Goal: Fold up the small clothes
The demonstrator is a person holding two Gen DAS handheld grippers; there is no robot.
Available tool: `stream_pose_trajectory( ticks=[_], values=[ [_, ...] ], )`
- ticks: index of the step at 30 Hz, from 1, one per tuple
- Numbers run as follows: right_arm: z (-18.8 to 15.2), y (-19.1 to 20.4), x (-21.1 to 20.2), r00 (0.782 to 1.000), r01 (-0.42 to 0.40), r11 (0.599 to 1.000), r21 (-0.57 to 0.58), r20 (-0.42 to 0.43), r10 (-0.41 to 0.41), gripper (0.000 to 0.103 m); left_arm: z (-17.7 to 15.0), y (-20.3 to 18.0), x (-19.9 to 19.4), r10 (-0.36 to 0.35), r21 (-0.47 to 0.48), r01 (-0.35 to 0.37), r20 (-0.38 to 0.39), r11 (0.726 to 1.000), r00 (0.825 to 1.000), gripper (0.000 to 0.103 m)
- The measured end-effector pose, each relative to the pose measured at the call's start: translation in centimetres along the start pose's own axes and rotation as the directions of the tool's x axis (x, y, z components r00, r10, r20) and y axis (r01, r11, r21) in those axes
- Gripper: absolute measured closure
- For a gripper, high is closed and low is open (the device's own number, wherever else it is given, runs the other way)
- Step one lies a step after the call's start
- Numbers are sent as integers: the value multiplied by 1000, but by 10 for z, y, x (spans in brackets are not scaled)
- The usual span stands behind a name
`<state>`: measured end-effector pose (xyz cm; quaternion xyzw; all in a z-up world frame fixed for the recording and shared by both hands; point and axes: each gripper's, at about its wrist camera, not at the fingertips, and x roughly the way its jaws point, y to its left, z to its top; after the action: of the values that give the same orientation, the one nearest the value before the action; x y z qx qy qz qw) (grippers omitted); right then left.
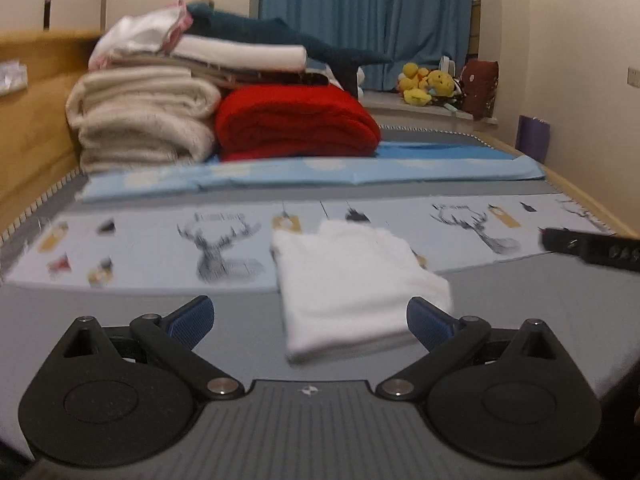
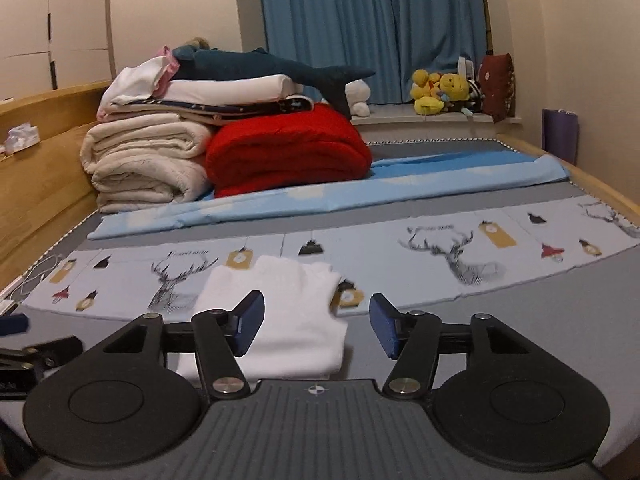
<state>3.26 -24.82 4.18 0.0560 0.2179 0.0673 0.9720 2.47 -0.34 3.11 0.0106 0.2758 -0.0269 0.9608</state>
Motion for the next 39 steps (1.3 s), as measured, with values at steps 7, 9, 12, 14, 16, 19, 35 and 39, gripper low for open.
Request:
stream_pose_trajectory(
  ticks=[7, 9, 12, 14, 16, 19, 35, 39],
  values=[
    [-39, 15, 27, 980, 5, 1000, -26, -200, -10, 43, -36, -4, 32, 76, -95, -93, -167, 991, 983, 0],
    [-38, 19, 31, 981, 11, 999, -45, -195, -20, 43, -34, -6, 36, 110, -64, -120, -148, 991, 983, 0],
    [-38, 23, 36, 979, 21, 999, -46, -203, -30, 43, -32, -2, 44, 111, -72, -124, -159, 990, 981, 0],
    [-39, 25, 38, 978, 25, 999, -37, -204, -32, 43, -31, 0, 48, 96, -97, -115, -178, 989, 979, 0],
    [-38, 28, 40, 978, 21, 999, -39, -205, -28, 43, -30, -1, 51, 88, -94, -107, -181, 990, 979, 0],
    [-38, 31, 43, 979, 11, 999, -54, -201, -21, 43, -28, -4, 54, 86, -74, -99, -160, 992, 983, 0],
    [-40, 48, 49, 980, -20, 994, -109, -201, -2, 43, -26, -10, 57, 40, -79, -52, -149, 995, 988, 0],
    [-41, 51, 51, 978, -22, 993, -113, -207, -2, 42, -27, -11, 58, 36, -75, -47, -149, 996, 988, 0]
  ],
)
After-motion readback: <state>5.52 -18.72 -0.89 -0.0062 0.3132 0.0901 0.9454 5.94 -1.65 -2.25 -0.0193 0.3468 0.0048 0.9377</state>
